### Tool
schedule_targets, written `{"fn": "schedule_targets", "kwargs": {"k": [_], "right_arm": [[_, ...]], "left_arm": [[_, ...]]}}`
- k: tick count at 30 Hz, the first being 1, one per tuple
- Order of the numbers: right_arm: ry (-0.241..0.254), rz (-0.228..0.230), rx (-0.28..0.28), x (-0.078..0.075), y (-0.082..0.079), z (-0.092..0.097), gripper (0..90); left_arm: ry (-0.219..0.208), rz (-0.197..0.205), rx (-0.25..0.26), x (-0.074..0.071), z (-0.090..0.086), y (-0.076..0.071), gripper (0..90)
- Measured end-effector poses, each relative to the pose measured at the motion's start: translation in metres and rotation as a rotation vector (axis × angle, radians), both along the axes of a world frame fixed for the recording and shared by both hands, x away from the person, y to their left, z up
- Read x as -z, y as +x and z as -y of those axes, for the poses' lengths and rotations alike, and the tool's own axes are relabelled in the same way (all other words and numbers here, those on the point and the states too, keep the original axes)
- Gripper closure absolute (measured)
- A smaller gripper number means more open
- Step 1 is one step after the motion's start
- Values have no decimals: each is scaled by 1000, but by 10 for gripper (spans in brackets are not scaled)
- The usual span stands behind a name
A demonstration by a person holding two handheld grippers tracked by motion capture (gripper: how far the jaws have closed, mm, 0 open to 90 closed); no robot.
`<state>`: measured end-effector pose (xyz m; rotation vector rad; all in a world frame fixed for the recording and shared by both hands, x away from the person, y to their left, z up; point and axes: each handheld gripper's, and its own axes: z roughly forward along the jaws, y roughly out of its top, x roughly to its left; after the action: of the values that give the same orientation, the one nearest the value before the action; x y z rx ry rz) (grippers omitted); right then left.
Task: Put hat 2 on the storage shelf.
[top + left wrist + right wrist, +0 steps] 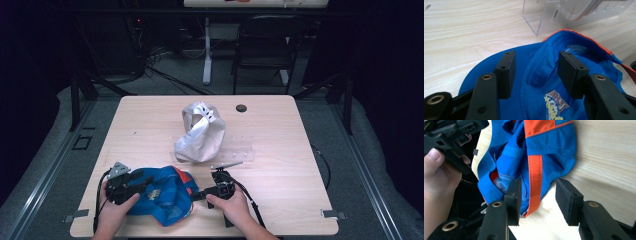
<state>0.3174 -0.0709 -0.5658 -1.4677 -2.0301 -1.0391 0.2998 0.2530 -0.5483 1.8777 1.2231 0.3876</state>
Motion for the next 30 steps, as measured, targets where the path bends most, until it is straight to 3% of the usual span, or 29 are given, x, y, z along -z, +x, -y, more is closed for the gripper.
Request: {"fn": "schedule_targets", "kwargs": {"k": [2, 3, 8, 10, 15, 21, 30], "right_arm": [[7, -8, -2, 4, 1, -3, 571], [6, -34, -13, 7, 2, -6, 571], [19, -41, -17, 12, 1, -13, 589], [36, -53, -32, 12, 0, -14, 653], [67, -83, -31, 7, 0, -10, 772], [109, -106, -6, -1, 1, -3, 776], [120, -92, 4, -19, 2, 12, 777]], "left_arm": [[-1, 4, -13, 1, -1, 1, 494], [-4, 2, -14, 1, -4, 2, 494], [-14, 5, -30, 2, -7, 2, 493], [-12, -1, -28, 1, -9, 3, 493], [-14, -1, -34, 2, -9, 3, 493], [-11, -4, -36, 2, -9, 3, 493], [-20, 4, -46, 2, -11, 3, 493]]}}
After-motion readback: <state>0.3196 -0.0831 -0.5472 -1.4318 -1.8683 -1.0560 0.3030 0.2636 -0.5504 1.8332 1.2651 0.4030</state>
